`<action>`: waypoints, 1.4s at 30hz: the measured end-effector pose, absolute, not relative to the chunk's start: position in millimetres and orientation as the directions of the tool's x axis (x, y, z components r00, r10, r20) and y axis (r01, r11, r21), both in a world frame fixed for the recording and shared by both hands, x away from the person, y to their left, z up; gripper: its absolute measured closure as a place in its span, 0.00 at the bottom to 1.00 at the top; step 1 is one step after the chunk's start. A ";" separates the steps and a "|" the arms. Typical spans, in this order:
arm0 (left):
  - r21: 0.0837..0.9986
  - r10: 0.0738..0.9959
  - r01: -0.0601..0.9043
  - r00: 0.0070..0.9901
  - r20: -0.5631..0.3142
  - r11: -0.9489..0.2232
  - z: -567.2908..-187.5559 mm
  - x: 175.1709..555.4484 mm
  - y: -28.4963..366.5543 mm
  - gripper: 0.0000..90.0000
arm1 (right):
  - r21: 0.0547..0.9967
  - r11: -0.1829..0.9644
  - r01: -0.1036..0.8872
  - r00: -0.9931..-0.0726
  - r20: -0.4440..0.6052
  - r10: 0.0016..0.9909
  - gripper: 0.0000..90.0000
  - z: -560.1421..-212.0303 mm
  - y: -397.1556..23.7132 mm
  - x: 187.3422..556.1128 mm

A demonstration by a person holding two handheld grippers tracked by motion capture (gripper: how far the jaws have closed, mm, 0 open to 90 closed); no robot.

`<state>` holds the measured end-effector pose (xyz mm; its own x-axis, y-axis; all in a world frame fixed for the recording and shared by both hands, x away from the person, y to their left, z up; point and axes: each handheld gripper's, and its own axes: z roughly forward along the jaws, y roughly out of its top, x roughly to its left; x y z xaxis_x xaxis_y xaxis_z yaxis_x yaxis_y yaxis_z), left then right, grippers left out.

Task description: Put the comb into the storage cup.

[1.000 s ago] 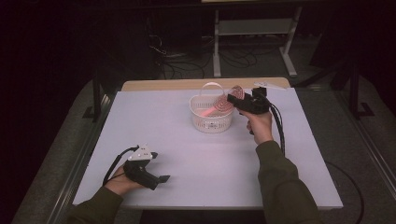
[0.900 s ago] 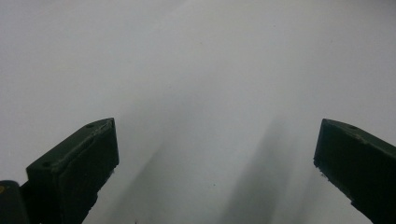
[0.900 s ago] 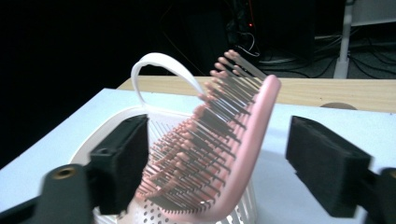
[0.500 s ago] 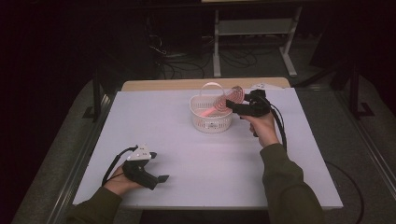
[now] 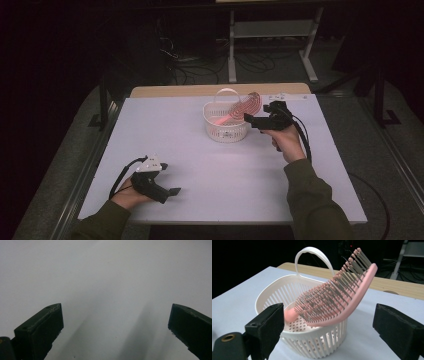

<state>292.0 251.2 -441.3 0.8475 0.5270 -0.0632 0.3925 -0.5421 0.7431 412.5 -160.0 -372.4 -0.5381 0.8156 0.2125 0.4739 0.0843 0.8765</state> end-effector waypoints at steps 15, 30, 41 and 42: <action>0.743 0.530 0.394 0.846 -0.062 -0.542 -441.3 291.9 251.5 0.00 | 0.866 0.153 0.475 -0.572 0.172 0.802 0.10 -383.2 -166.5 389.8; 0.748 0.533 0.390 0.844 -0.058 -0.537 -439.7 291.4 253.1 0.00 | 0.845 0.221 0.487 -0.602 0.142 0.786 0.07 -397.4 -165.6 367.3; 0.752 0.535 0.389 0.843 -0.057 -0.533 -439.1 291.1 253.4 0.00 | 0.822 0.290 0.491 -0.628 0.103 0.772 0.02 -404.9 -160.8 347.6; 0.751 0.535 0.389 0.843 -0.057 -0.533 -439.1 291.2 253.4 0.00 | 0.820 0.295 0.491 -0.629 0.100 0.771 0.01 -405.6 -161.0 346.6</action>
<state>291.2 253.4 -439.1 0.8430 0.5349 -0.0568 0.3889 -0.5332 0.7513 346.6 -161.0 -405.6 -0.6292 0.7709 0.0996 0.4910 0.2949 0.8197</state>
